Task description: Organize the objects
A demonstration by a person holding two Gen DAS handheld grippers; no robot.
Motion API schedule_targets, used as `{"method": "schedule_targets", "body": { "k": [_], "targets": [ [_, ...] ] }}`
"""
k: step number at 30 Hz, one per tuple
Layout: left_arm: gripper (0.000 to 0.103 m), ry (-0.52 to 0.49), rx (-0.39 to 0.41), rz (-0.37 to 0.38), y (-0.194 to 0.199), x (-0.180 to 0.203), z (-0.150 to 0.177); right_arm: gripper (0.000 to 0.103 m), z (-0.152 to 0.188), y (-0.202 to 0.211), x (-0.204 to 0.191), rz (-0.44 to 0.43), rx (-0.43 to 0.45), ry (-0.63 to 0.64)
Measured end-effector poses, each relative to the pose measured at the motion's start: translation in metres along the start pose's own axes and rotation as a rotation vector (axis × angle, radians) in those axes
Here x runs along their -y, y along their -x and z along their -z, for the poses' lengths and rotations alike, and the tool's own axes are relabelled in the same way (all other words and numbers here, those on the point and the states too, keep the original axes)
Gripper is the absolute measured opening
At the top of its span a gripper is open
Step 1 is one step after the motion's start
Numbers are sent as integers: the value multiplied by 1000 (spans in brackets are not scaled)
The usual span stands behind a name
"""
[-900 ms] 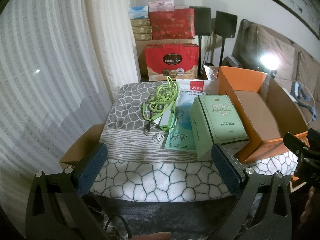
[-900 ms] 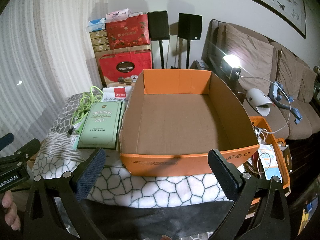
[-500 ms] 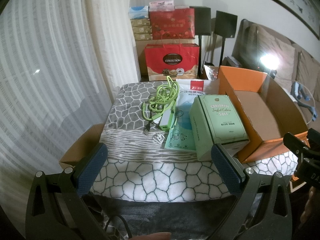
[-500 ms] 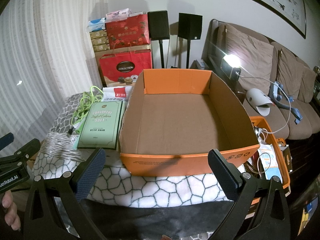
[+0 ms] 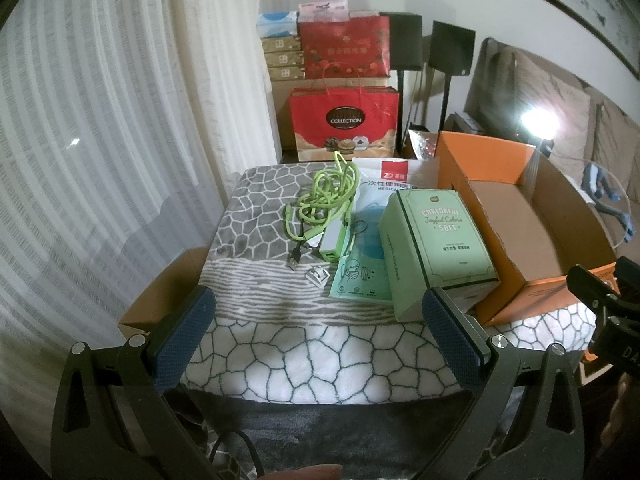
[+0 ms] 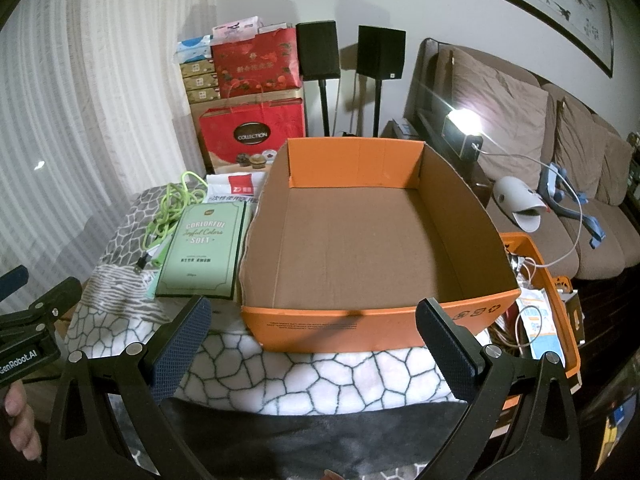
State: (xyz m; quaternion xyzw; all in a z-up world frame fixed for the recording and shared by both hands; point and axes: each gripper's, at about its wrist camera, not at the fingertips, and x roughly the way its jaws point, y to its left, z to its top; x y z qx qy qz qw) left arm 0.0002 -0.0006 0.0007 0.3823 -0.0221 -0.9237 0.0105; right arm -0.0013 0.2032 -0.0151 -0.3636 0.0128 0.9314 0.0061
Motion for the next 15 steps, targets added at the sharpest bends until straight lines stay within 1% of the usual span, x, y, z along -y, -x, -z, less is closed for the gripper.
{"method": "schedule_targets", "body": {
  "k": [12, 14, 15],
  "targets": [
    [103, 4, 4, -4, -2, 0, 2, 103, -1, -1, 2, 7, 0, -6],
    [103, 4, 6, -8, 3, -2, -3, 103, -1, -3, 3, 11, -1, -10],
    [103, 4, 8, -8, -2, 0, -3, 103, -1, -2, 5, 12, 0, -13]
  ]
}}
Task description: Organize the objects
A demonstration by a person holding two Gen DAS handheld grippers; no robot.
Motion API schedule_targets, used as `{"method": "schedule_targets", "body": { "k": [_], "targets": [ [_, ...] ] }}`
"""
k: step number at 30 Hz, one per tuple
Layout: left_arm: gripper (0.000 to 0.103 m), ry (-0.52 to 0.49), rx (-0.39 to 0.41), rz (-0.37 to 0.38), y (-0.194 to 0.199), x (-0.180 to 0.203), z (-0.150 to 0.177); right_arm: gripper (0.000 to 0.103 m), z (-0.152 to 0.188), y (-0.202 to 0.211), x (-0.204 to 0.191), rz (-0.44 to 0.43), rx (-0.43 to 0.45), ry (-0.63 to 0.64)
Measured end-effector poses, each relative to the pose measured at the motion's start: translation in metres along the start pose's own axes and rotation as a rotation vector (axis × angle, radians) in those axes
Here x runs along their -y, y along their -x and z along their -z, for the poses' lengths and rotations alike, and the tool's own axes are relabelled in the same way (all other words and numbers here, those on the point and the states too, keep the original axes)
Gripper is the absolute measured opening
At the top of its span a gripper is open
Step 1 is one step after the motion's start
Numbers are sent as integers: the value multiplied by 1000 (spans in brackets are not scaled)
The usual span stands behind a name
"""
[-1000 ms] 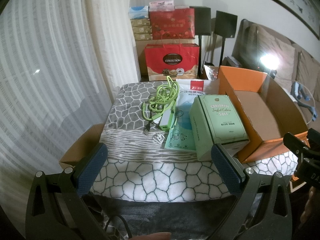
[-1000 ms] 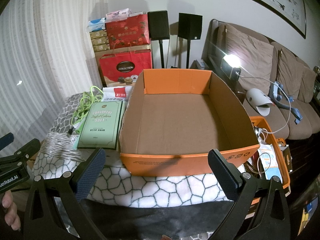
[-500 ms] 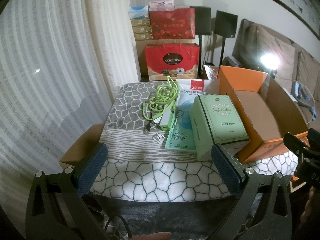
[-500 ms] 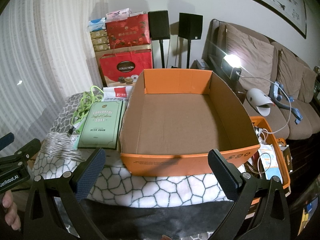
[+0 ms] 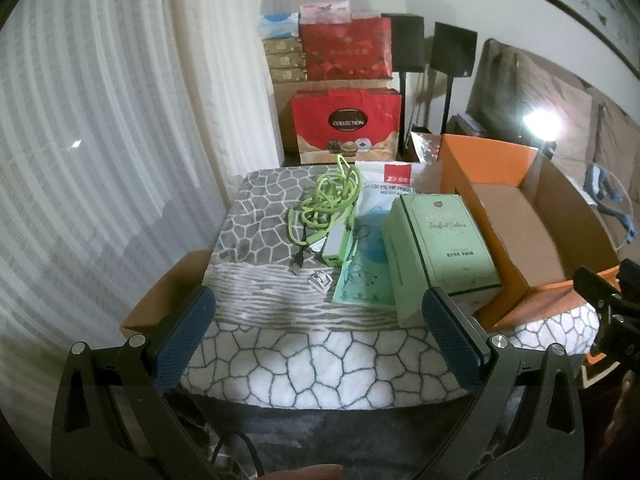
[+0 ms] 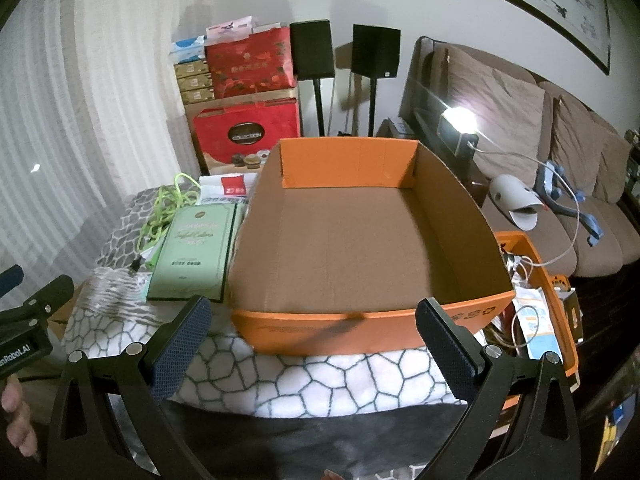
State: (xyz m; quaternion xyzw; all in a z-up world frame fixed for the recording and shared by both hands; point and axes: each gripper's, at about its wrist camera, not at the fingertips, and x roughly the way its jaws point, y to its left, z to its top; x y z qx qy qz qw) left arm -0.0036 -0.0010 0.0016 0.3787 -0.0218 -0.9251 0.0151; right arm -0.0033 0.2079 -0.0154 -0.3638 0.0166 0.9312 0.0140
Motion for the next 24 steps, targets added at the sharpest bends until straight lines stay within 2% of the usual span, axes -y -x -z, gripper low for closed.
{"method": "schedule_targets", "body": {
  "k": [24],
  "targets": [
    [103, 9, 23, -47, -35, -16, -25, 103, -23, -24, 73, 119, -9, -90]
  ]
}}
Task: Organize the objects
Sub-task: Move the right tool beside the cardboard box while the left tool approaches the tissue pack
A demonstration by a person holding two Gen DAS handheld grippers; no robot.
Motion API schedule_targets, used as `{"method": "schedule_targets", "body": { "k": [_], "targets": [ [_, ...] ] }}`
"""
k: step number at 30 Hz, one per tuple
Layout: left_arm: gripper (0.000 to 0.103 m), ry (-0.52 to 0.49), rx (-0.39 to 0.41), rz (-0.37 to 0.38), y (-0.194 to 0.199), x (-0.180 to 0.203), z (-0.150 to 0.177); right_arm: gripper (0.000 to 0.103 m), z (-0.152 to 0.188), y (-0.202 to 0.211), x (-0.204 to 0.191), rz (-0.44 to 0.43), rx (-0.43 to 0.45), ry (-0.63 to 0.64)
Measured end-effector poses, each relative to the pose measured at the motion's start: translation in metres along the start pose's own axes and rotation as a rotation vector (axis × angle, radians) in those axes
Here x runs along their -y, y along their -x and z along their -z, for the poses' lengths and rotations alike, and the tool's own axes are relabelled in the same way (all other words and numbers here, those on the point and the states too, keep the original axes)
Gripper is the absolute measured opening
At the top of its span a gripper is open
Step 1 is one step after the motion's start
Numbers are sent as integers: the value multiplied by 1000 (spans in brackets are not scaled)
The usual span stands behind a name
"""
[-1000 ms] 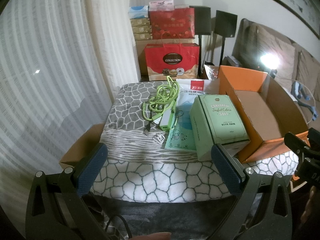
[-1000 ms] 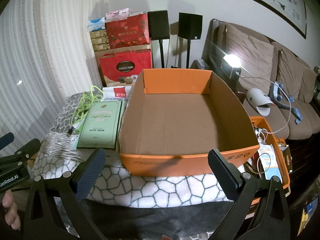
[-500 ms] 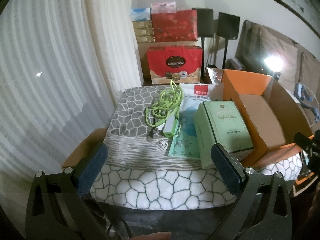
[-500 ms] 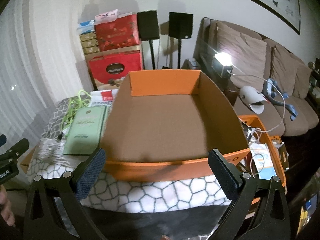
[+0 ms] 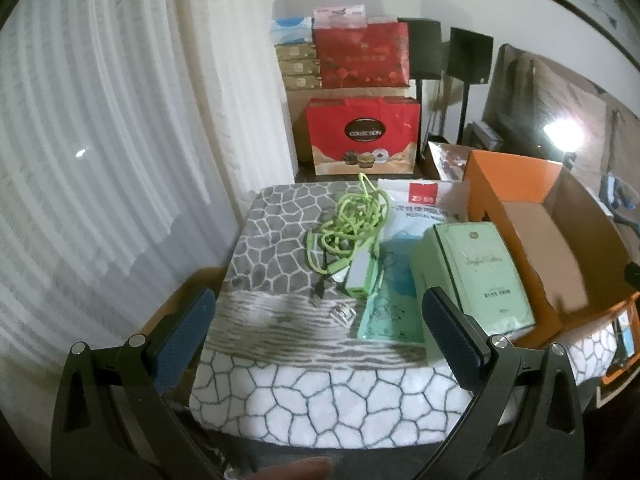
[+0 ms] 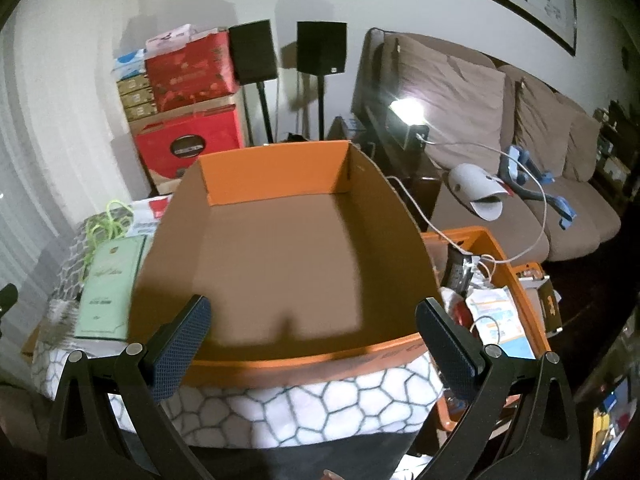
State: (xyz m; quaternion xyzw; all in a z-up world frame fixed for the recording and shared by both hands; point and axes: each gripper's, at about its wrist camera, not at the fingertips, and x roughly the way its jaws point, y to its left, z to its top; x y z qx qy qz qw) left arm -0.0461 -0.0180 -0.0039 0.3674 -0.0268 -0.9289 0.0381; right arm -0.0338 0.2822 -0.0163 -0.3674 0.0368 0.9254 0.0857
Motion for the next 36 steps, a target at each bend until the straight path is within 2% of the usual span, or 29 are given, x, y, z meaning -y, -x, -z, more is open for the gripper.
{"method": "schedule_targets", "body": {
  "k": [14, 25, 30, 32, 33, 35, 36],
  "targets": [
    [103, 40, -48, 45, -38, -18, -16, 103, -18, -29, 44, 37, -33, -35],
    [103, 11, -122, 174, -63, -4, -21, 101, -32, -64, 85, -10, -113, -49],
    [103, 5, -173, 277, -71, 8, -24, 85, -34, -78, 97, -46, -173, -54],
    [103, 3, -198, 312, -77, 13, -25, 67, -33, -86, 101, -73, -210, -53],
    [103, 3, -211, 324, -79, 15, -25, 62, -31, -91, 103, -85, -231, -55],
    [103, 4, -237, 350, -85, 19, -26, 40, -30, -97, 106, -105, -261, -56],
    [103, 5, -253, 367, -89, 22, -25, 35, -28, -100, 108, -114, -275, -56]
  ]
}}
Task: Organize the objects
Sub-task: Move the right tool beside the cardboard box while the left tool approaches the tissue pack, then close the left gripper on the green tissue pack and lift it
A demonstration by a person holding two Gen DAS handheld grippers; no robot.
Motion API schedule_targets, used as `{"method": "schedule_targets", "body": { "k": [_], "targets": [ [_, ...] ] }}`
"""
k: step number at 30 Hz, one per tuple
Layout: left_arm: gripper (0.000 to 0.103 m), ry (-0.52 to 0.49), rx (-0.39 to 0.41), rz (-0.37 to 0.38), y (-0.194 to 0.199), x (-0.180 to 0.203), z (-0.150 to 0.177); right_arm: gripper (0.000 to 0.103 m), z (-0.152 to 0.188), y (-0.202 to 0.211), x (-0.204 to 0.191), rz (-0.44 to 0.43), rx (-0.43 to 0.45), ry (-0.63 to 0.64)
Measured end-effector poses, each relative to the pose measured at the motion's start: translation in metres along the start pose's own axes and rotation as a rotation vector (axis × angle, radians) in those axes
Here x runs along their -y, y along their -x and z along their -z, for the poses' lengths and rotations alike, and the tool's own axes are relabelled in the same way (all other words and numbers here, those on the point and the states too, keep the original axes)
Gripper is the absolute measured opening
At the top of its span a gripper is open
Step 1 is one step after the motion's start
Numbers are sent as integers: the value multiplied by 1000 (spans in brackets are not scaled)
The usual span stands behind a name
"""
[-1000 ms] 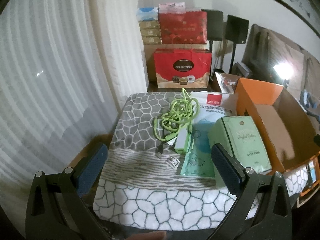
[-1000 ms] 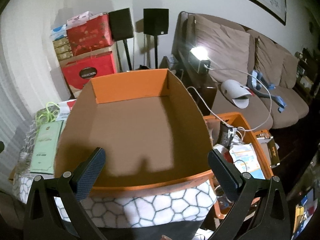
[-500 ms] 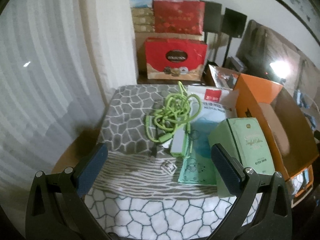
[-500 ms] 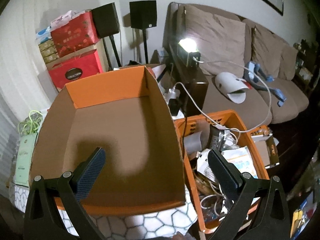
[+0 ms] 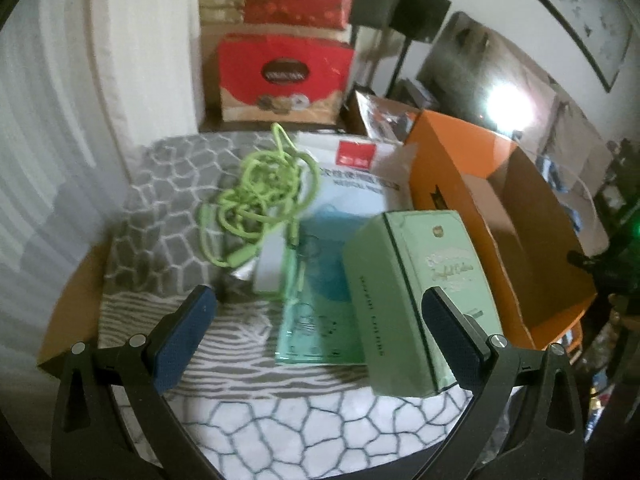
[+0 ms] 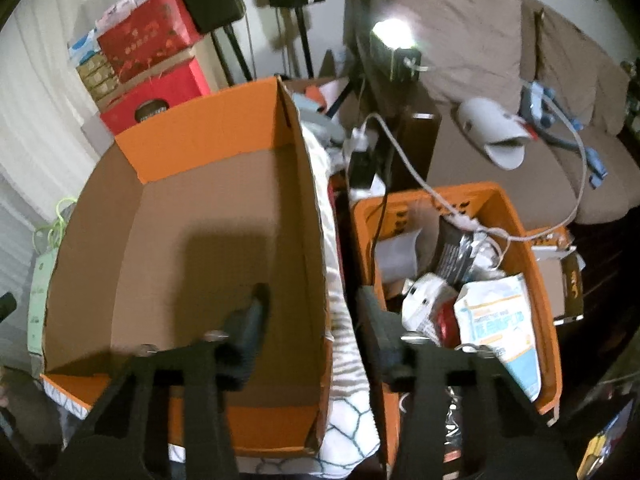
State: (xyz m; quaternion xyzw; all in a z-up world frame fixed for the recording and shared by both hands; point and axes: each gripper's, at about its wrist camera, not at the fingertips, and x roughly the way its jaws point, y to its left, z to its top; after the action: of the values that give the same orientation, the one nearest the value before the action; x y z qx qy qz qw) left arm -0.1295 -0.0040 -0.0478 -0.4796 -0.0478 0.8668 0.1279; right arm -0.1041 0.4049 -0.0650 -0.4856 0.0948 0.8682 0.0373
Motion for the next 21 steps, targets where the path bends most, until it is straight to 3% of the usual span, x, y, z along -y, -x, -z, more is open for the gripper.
{"method": "schedule_targets", "body": {
  "k": [2, 5, 21],
  "targets": [
    [103, 6, -25, 26, -7, 2, -1, 24, 1, -3, 3, -15, -17, 0],
    [103, 13, -68, 65, -18, 2, -2, 15, 0, -6, 5, -44, -29, 3],
    [103, 82, -232, 289, -56, 3, -6, 11, -11, -9, 20, -172, -120, -14]
  ]
}}
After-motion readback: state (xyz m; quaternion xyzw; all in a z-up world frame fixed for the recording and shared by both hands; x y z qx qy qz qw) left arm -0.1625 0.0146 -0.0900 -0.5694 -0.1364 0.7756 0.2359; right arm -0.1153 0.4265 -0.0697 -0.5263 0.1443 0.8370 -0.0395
